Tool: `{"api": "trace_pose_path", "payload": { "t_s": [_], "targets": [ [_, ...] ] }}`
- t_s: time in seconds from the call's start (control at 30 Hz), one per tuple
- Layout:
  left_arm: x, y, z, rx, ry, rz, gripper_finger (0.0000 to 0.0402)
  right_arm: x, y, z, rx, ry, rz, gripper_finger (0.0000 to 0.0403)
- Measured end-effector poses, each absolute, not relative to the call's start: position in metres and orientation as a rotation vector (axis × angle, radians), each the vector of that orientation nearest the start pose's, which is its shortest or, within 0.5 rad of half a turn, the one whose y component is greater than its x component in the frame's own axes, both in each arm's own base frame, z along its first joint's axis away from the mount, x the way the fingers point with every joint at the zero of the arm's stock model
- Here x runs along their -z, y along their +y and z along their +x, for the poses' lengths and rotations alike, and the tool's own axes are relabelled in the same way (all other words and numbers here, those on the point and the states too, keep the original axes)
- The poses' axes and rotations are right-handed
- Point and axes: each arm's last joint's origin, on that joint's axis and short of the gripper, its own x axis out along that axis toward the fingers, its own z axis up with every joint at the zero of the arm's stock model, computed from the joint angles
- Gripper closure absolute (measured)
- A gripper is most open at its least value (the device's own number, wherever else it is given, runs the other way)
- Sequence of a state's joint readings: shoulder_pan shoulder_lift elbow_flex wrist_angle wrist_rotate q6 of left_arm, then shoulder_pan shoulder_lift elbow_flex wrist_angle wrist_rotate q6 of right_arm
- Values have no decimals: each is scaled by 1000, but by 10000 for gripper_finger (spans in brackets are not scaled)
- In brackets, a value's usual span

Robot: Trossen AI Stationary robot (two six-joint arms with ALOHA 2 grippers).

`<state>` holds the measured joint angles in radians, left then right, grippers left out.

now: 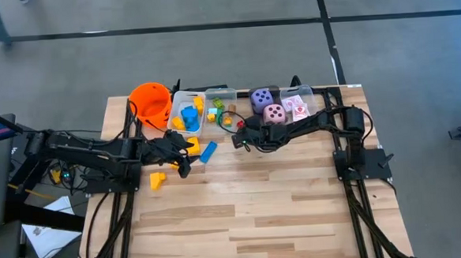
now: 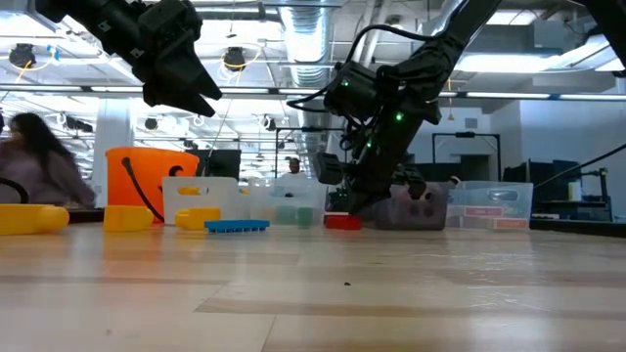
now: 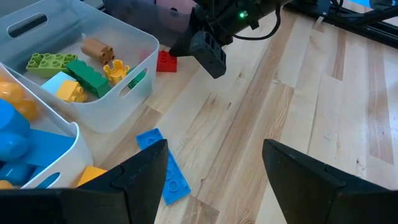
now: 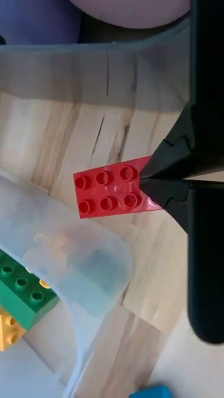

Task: Pick & Place Toys
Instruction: Put the small red game piece into the left transparent bin

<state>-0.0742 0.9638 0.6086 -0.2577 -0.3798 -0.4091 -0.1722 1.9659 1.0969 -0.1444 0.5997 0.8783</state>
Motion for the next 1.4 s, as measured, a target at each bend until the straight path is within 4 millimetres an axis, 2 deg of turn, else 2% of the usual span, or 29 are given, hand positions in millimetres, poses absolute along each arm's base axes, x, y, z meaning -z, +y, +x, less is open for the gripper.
{"api": "trace_pose_path", "payload": {
  "t_s": [0.37, 0.63, 0.77, 1.1, 1.4],
  "targets": [
    [-237, -4, 198, -411, 528, -256, 147, -122, -75, 368, 991, 672, 573, 403],
    [-237, -4, 198, -412, 528, -256, 147, -119, -61, 367, 993, 698, 627, 403],
    [-237, -4, 198, -412, 528, -256, 147, -112, -52, 364, 995, 744, 639, 403],
    [-237, -4, 198, -412, 528, -256, 147, -112, -27, 365, 956, 764, 659, 403],
    [-237, -4, 198, -412, 528, -256, 147, -115, -3, 370, 916, 703, 628, 403]
  ]
}}
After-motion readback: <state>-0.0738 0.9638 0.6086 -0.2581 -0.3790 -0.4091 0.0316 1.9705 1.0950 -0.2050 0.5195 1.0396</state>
